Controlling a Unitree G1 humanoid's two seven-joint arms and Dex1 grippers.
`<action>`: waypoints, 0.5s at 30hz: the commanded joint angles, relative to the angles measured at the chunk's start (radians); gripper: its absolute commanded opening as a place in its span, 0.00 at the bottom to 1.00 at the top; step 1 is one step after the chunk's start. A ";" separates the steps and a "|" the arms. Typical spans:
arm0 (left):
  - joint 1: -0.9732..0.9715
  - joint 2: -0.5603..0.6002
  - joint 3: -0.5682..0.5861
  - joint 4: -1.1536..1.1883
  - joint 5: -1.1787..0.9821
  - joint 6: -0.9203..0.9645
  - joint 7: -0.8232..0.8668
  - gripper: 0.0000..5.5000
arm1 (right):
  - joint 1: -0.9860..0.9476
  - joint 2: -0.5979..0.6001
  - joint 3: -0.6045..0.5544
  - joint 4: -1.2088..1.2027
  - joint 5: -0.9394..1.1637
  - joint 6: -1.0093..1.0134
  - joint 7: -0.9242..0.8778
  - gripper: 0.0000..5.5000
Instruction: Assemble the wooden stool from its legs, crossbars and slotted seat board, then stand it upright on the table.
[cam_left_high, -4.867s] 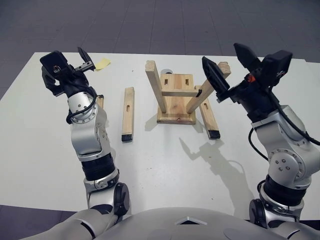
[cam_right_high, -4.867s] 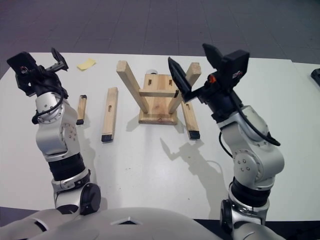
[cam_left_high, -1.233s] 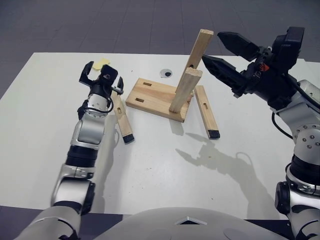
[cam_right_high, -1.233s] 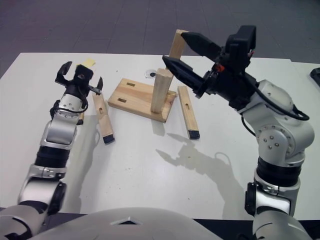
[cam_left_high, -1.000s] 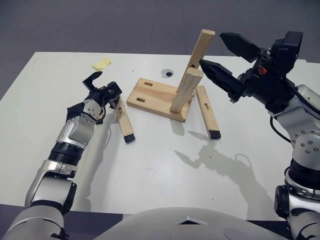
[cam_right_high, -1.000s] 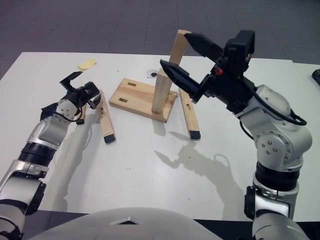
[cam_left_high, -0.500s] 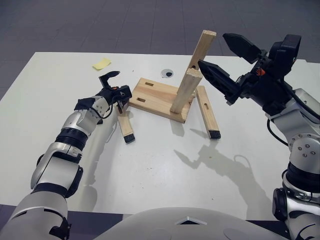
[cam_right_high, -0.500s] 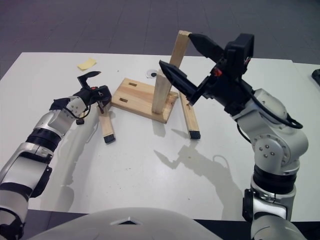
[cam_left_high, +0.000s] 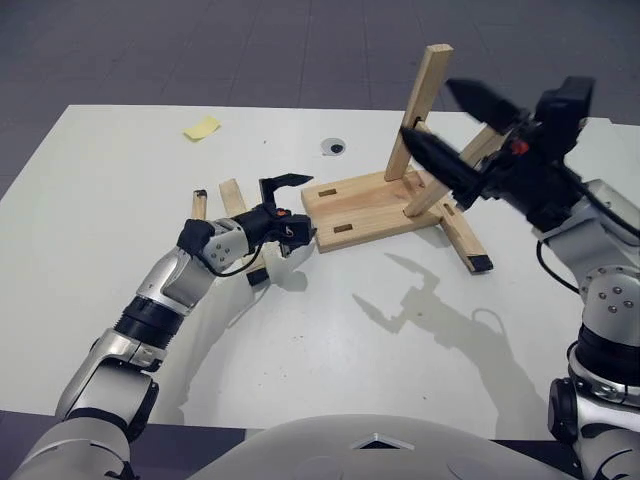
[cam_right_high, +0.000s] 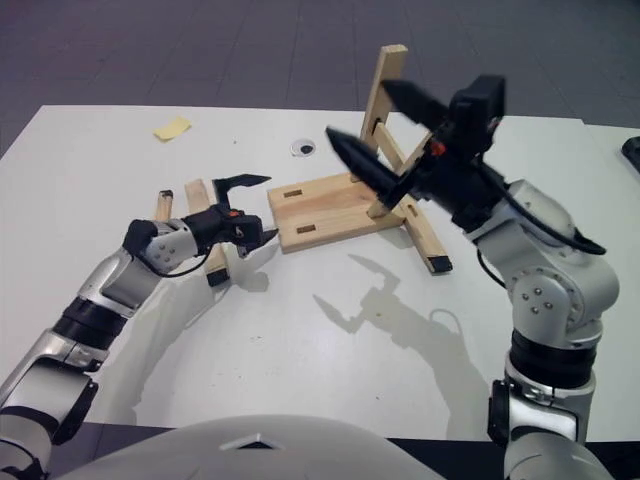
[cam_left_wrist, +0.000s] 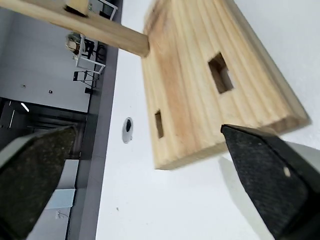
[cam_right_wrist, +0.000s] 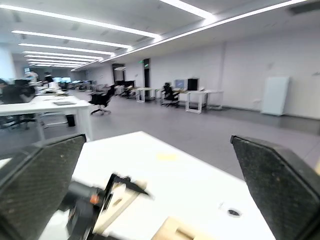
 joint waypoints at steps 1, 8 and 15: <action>-0.031 -0.058 0.246 -0.159 -0.228 0.286 0.018 0.98 | 0.027 0.016 0.171 0.024 -0.105 0.073 -0.036 0.98; -0.203 -0.283 0.584 -0.151 -0.438 0.544 0.418 0.98 | -0.106 0.217 0.351 0.297 -0.300 0.201 -0.237 0.98; -0.203 -0.347 0.521 -0.162 -0.415 0.601 0.514 0.98 | -0.132 0.273 0.342 0.378 -0.301 0.404 -0.237 0.98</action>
